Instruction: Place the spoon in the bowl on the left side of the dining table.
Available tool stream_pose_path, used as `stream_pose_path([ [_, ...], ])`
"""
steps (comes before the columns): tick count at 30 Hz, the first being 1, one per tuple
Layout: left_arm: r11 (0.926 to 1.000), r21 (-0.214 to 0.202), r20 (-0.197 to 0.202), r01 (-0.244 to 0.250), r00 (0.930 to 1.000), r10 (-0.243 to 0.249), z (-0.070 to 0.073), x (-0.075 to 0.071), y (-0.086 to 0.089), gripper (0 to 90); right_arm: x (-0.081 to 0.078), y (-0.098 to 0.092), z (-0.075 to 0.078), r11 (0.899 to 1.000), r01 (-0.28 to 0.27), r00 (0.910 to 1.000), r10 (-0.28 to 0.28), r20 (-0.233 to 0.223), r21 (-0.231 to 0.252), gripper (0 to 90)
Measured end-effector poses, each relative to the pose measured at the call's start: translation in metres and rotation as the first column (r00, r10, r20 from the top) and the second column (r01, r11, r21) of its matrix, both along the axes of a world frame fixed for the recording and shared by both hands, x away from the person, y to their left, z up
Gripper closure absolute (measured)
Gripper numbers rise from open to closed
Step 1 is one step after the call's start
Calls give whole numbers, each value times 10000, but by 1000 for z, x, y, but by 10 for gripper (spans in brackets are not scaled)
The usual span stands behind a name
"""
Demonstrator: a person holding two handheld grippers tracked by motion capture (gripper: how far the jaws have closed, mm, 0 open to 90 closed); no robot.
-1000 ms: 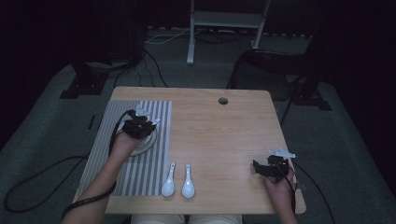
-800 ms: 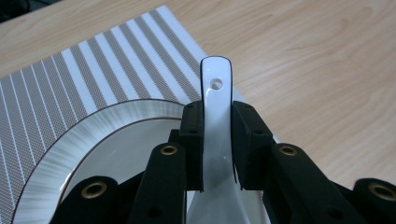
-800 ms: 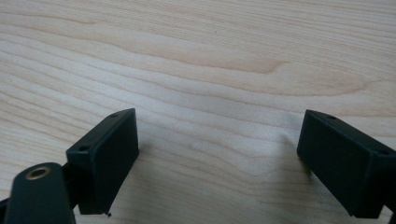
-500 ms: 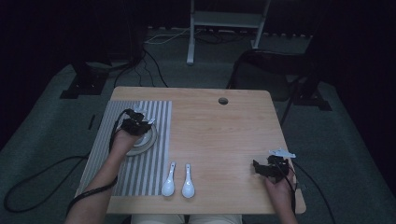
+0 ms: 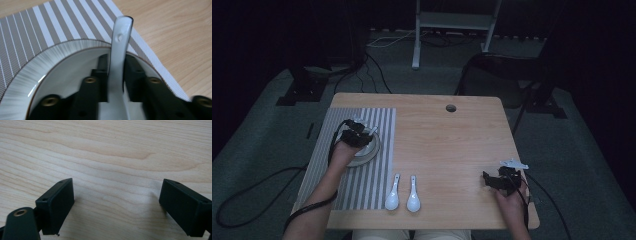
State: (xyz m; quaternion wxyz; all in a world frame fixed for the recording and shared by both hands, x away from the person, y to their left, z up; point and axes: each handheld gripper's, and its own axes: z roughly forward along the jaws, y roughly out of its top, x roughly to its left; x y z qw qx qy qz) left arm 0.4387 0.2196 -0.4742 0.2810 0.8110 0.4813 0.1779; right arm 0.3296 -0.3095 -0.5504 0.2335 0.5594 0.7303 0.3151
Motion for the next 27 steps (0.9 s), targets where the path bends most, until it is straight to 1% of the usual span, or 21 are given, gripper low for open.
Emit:
stream_pose_path([
  [2,10000,-35,-16,-77,10000,76,-2,-2,1,652,0,0,0,10000,3,10000,-3,0,2,120],
  [3,9999,-79,-20,-105,9999,105,-2,-3,1,619,0,0,0,10000,6,10000,-6,-1,6,120],
  [4,9999,-91,-11,-133,9999,133,-3,-5,1,605,0,0,0,10000,6,10000,-6,1,4,120],
  [7,9998,-115,-3,-134,9999,134,-4,-9,3,583,0,0,0,10000,4,10000,-4,-1,4,120],
  [8,9997,-99,20,-216,9998,216,-4,-10,3,559,0,0,0,10000,6,10000,-6,1,6,120],
  [10,9993,-307,63,-224,9997,226,-3,-14,5,552,0,0,0,10000,7,10000,-7,0,9,120],
  [11,9992,-300,112,-261,9996,265,-2,-16,5,547,0,0,0,10000,5,10000,-5,1,6,120],
  [12,9991,-340,150,-247,9996,252,-1,-17,6,516,0,0,0,10000,5,10000,-5,0,6,120],
  [13,9989,-418,153,-227,9996,233,0,-19,6,508,0,0,0,10000,6,10000,-6,-1,7,120],
  [14,9988,-409,175,-255,9995,263,1,-21,7,499,0,0,0,10000,5,10000,-5,-1,6,120],
  [15,9983,-485,219,-309,9992,320,2,-24,7,470,0,0,0,10000,3,10000,-3,-2,4,120],
  [17,9974,-639,297,-344,9989,363,3,-28,9,452,0,0,0,10000,8,10000,-8,-4,8,120],
  [18,9965,-734,345,-387,9986,413,4,-30,10,429,0,0,0,10000,7,10000,-7,0,11,120],
  [20,9950,-848,356,-519,9978,551,5,-35,11,407,0,0,0,10000,7,10000,-7,-2,7,120],
  [21,9941,-979,393,-475,9979,516,5,-38,11,388,0,0,0,10000,6,10000,-6,-3,7,120],
  [23,9937,-999,464,-511,9974,560,4,-45,12,369,0,0,0,10000,9,10000,-9,-3,9,120],
  [25,9914,-1240,551,-412,9973,484,4,-50,14,341,0,0,0,10000,8,10000,-8,-3,8,120],
  [27,9878,-1494,582,-436,9969,528,4,-54,16,291,0,0,0,10000,6,10000,-6,-3,6,120],
])
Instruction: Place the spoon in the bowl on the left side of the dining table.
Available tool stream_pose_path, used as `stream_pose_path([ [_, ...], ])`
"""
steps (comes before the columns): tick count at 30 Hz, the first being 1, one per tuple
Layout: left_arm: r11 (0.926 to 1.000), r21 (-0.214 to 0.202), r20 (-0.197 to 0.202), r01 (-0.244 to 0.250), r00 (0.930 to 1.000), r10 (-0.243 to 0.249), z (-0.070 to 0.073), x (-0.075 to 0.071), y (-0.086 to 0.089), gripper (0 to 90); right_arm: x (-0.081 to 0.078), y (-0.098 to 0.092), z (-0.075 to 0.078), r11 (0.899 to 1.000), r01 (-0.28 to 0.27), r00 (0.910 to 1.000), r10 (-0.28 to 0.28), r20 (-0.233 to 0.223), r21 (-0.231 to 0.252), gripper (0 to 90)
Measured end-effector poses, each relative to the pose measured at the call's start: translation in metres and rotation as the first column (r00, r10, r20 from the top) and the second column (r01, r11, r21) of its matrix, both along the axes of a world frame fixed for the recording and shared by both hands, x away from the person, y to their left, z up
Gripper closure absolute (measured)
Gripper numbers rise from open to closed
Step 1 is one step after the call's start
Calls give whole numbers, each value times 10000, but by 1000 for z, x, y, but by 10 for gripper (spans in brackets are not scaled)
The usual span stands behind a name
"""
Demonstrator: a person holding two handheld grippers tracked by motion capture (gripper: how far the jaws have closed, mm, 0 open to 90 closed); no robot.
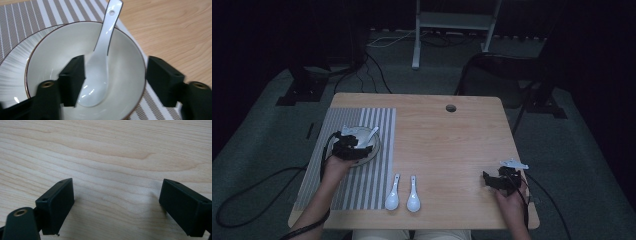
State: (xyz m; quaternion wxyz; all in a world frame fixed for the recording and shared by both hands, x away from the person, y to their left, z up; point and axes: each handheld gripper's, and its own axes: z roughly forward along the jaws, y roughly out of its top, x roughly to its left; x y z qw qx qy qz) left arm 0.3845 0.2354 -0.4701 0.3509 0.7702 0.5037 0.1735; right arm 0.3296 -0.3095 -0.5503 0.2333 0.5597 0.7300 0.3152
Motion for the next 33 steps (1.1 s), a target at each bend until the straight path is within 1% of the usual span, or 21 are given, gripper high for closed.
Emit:
stream_pose_path([
  [2,10000,-52,-40,19,10000,-20,1,-4,1,274,0,0,0,10000,4,10000,-4,1,6,120],
  [4,10000,34,9,-49,10000,49,2,-7,2,255,0,0,0,10000,2,10000,-2,0,1,120],
  [5,10000,0,26,-71,10000,71,2,-8,2,229,0,0,0,10000,5,10000,-5,-2,7,120],
  [6,10000,-82,21,-31,10000,31,2,-10,3,173,0,0,0,10000,4,10000,-4,-1,2,120],
  [8,9999,-119,99,31,9999,-29,3,-13,4,173,0,0,0,10000,0,10000,0,-2,1,120],
  [10,9999,-118,160,-19,9999,21,4,-16,5,173,0,0,0,10000,2,10000,-2,-3,2,120],
  [11,9998,-209,209,-14,9998,18,4,-18,5,172,0,0,0,10000,-2,10000,2,-2,-1,120],
  [12,9999,-158,121,-13,9999,15,4,-20,6,172,0,0,0,10000,5,10000,-5,-1,4,120],
  [13,9999,-106,4,-45,10000,45,3,-21,5,120,0,0,0,10000,2,10000,-2,-3,0,120],
  [14,10000,-96,-51,1,10000,-1,2,-22,5,91,0,0,0,10000,5,10000,-5,-2,7,120],
  [15,10000,-44,-142,-28,9999,27,1,-24,5,90,0,0,0,10000,6,10000,-6,-2,9,120],
  [16,9999,-60,-90,-84,9999,83,0,-26,5,90,0,0,0,10000,6,10000,-6,-2,9,120],
  [17,10000,-80,-92,-33,10000,32,-1,-29,5,73,0,0,0,10000,6,10000,-6,-1,10,120],
  [18,10000,31,-56,-53,10000,53,-1,-31,6,16,0,0,0,10000,4,10000,-4,-2,8,120],
  [19,9999,50,4,-146,9999,146,0,-34,6,10,0,0,0,10000,-3,10000,3,-1,-3,120],
  [20,10000,-26,25,-71,10000,71,1,-37,6,10,0,0,0,10000,4,10000,-4,-3,7,120],
  [21,9999,-54,127,-130,9998,130,2,-40,7,9,0,0,0,10000,2,10000,-2,-3,4,120],
  [23,10000,-2,252,-15,9997,15,3,-46,7,10,0,0,0,10000,4,10000,-4,-1,6,120],
  [25,10000,19,414,-60,9991,60,3,-51,8,10,0,0,0,10000,5,10000,-5,1,6,120],
  [29,9996,-188,532,-207,9983,216,-3,-62,14,10,0,0,0,10000,2,10000,-2,1,1,120],
  [33,9984,-195,736,-537,9958,550,-12,-73,21,10,0,0,0,10000,-1,10000,1,3,0,120],
])
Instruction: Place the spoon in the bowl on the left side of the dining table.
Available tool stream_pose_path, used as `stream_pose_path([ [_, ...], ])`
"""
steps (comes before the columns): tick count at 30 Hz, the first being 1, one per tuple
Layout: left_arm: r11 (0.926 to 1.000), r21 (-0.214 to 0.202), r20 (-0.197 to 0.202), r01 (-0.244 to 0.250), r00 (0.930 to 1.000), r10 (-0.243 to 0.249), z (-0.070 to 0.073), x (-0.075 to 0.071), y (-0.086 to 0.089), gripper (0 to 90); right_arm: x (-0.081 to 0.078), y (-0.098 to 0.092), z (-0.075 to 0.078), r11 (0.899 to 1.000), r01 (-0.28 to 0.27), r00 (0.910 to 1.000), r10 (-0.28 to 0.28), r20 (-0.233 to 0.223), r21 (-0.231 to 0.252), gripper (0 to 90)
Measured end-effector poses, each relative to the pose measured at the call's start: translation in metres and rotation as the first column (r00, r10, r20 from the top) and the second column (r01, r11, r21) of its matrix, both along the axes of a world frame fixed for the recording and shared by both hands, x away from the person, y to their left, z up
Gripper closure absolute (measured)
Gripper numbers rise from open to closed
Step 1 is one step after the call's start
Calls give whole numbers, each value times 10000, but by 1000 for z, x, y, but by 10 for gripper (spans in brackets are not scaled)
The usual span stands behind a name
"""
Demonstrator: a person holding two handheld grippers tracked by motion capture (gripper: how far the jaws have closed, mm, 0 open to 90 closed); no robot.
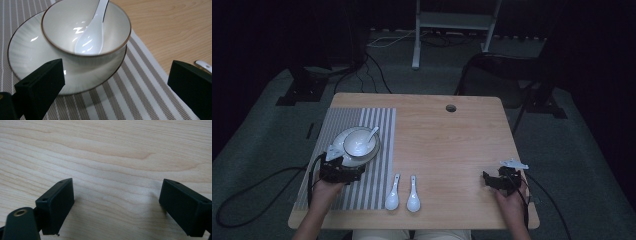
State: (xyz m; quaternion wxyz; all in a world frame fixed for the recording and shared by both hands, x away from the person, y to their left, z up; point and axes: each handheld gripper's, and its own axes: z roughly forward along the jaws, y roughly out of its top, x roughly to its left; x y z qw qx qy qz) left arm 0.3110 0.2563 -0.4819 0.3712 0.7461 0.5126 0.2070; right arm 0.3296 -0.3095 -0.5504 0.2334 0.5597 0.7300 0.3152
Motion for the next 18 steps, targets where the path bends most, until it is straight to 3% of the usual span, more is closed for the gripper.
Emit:
stream_pose_path([
  [10,9998,187,255,-38,9997,33,-17,-23,6,11,0,0,0,10000,12,10000,-12,-12,10,120],
  [18,9992,357,193,-161,9997,154,-29,-39,8,11,0,0,0,10000,15,10000,-15,-14,15,120],
])
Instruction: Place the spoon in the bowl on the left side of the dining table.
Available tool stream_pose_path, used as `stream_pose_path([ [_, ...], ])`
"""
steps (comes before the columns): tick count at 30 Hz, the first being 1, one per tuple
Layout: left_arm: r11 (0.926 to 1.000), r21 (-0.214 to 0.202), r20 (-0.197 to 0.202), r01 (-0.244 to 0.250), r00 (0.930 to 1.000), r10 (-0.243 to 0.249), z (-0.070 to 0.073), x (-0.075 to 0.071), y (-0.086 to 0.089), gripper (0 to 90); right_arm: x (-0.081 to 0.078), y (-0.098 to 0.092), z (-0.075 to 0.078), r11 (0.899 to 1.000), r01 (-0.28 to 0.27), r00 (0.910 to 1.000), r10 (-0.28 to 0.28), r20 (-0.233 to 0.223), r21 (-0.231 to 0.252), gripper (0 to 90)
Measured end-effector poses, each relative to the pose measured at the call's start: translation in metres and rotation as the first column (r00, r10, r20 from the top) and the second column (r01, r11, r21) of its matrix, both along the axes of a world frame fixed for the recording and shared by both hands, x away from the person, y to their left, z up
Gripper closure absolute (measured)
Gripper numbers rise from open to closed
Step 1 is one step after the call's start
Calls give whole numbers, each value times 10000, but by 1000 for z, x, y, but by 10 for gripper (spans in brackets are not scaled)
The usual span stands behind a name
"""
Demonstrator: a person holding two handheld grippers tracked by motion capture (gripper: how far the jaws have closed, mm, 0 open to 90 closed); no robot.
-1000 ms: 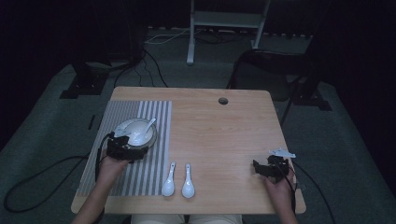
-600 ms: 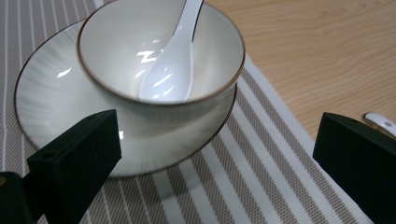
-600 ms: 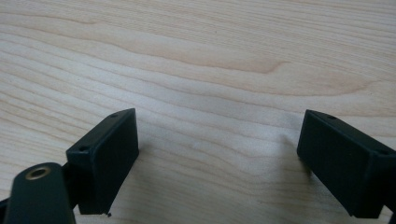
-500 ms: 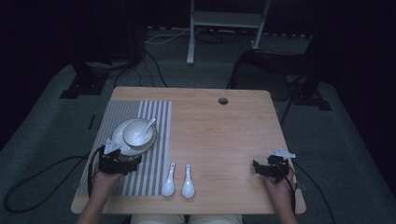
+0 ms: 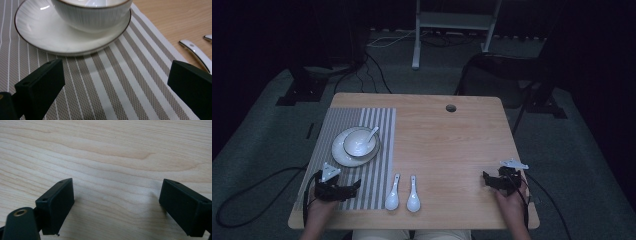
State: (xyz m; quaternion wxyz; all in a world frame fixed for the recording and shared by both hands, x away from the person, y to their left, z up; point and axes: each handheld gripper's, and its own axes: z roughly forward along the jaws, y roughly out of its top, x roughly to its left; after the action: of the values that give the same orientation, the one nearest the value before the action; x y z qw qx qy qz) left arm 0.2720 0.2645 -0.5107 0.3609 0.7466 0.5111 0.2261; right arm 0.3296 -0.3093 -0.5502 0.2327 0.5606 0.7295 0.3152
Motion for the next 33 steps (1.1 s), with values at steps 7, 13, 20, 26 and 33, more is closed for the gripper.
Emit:
stream_pose_path([
  [7,9981,453,-200,-421,9989,430,-12,-9,6,11,0,0,0,10000,1,10000,-1,1,1,120],
  [13,9982,364,-199,-486,9986,493,-18,-19,15,12,0,0,0,10000,-1,10000,1,1,-1,120],
  [20,9957,606,-106,-698,9975,705,-27,-33,27,12,0,0,0,10000,1,10000,-1,0,1,120],
  [26,9918,743,-115,-1042,9944,1053,-31,-40,40,12,0,0,0,10000,0,10000,0,0,2,120],
  [33,9855,1042,-64,-1336,9908,1350,-33,-50,50,12,0,0,0,10000,0,10000,0,-1,2,120],
])
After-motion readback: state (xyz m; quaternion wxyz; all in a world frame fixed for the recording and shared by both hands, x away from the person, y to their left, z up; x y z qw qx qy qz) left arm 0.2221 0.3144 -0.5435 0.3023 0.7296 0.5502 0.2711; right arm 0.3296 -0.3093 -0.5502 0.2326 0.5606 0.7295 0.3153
